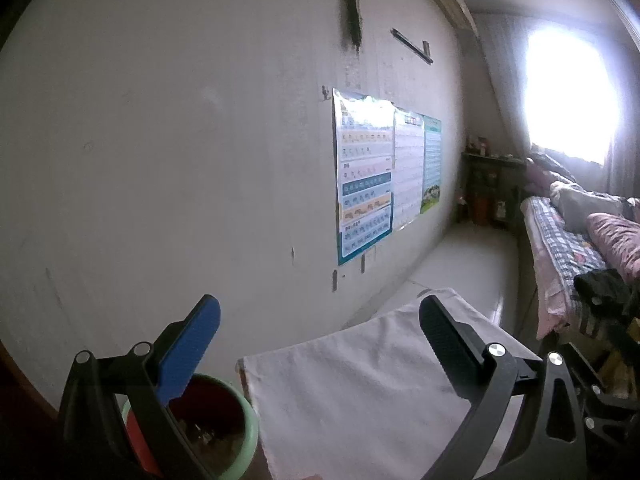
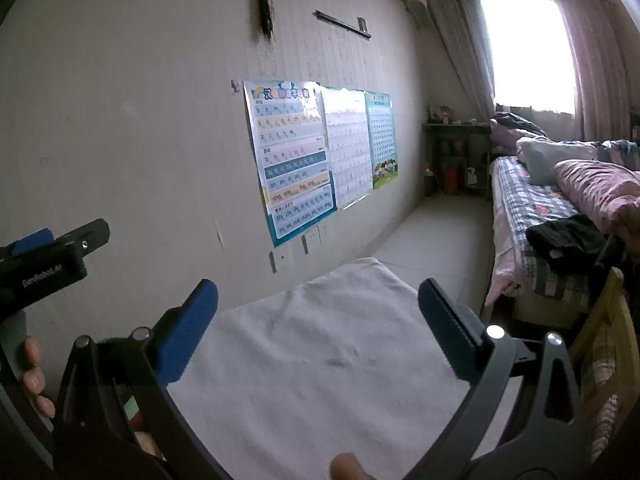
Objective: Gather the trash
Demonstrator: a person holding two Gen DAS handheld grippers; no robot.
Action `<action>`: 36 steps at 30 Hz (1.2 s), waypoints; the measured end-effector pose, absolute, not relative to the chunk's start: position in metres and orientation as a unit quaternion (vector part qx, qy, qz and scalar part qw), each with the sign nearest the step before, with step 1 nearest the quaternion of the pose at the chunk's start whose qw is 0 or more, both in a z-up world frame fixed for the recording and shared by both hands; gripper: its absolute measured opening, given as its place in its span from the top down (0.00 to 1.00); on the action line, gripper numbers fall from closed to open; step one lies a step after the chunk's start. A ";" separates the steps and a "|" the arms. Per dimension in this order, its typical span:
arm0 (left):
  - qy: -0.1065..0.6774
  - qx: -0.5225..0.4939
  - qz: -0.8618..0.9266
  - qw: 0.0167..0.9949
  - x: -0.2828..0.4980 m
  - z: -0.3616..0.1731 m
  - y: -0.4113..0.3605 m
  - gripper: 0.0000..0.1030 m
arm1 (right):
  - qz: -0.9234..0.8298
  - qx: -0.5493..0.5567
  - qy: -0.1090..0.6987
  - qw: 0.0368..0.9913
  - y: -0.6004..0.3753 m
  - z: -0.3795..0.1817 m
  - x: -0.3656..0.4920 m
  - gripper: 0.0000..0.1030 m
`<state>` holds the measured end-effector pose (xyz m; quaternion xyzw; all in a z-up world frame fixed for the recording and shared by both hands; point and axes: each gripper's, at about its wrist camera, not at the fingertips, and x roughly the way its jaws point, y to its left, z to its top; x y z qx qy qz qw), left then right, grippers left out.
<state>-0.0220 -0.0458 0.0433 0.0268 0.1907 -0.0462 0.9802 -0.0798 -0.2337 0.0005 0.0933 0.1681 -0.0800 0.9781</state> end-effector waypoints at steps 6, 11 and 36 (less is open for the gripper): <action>0.201 0.022 -0.037 0.979 -0.017 0.038 -0.040 0.08 | -0.080 0.099 0.174 0.977 -0.234 0.000 -0.079 0.04; 0.210 0.011 -0.034 0.977 -0.015 0.034 -0.033 0.08 | -0.076 0.100 0.179 0.976 -0.233 0.000 -0.078 0.04; 0.253 0.007 -0.038 0.967 0.005 0.015 -0.034 0.08 | -0.075 0.120 0.221 0.965 -0.239 -0.024 -0.063 0.04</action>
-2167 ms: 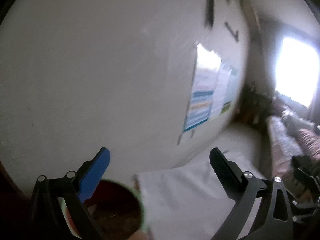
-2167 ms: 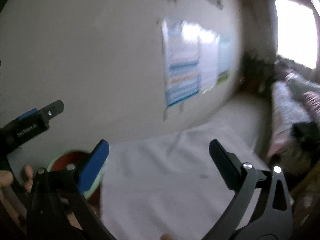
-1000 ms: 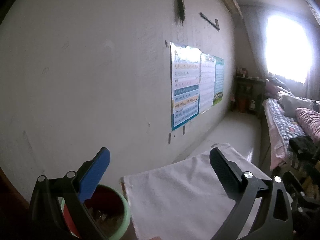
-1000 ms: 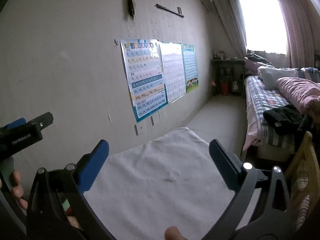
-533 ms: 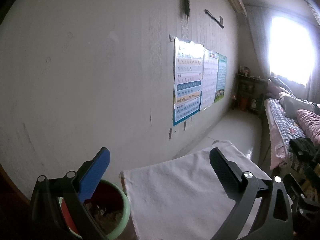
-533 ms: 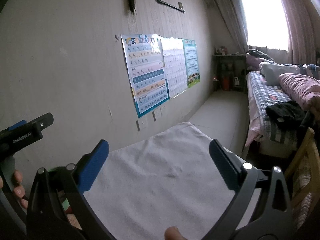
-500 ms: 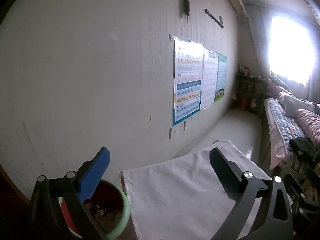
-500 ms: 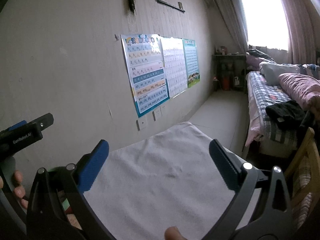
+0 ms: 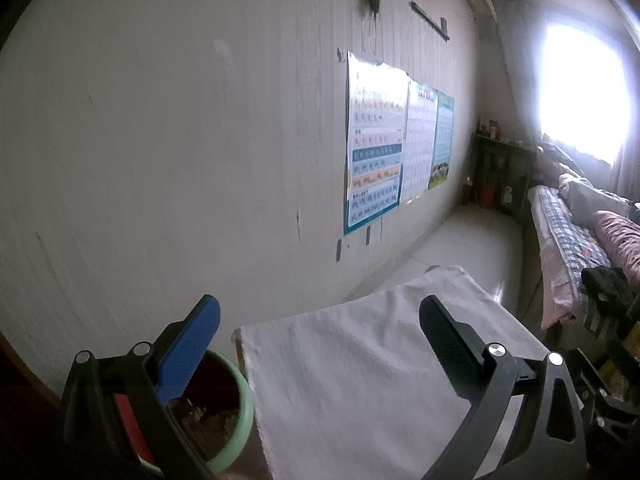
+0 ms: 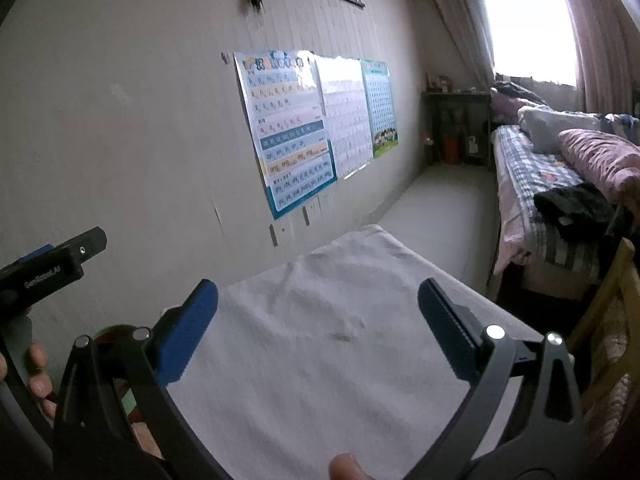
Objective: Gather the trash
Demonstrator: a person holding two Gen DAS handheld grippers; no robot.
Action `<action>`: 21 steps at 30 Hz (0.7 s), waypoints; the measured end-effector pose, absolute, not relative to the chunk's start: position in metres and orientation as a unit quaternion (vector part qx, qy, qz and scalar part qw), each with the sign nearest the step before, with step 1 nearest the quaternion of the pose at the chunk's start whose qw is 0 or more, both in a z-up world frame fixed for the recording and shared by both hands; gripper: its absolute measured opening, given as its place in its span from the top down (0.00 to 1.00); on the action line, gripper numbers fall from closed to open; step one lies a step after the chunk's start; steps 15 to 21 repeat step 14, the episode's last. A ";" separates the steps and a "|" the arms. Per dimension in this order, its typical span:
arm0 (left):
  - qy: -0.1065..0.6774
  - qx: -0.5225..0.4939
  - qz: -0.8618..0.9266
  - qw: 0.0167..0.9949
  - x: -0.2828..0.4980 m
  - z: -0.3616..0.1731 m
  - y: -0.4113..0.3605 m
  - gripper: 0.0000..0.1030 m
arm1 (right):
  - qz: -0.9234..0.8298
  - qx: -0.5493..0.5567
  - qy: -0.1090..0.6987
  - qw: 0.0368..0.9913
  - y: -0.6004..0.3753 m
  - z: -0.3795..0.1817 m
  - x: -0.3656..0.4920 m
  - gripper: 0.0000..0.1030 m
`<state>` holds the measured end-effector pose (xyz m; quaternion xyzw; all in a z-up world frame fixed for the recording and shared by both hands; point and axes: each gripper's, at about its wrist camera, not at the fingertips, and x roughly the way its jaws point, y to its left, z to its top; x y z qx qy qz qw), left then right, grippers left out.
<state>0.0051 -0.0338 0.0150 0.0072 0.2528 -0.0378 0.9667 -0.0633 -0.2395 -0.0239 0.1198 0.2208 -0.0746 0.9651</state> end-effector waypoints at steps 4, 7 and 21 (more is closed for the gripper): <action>0.273 0.003 -0.042 0.961 0.014 -0.002 -0.038 0.08 | -0.078 0.130 0.248 0.957 -0.244 -0.043 -0.055 0.04; 0.307 0.014 -0.056 0.950 0.030 -0.033 -0.048 0.08 | -0.087 0.140 0.276 0.947 -0.250 -0.066 -0.046 0.04; 0.383 0.070 -0.086 0.917 0.082 -0.147 -0.099 0.08 | -0.161 0.138 0.376 0.902 -0.285 -0.172 0.004 0.04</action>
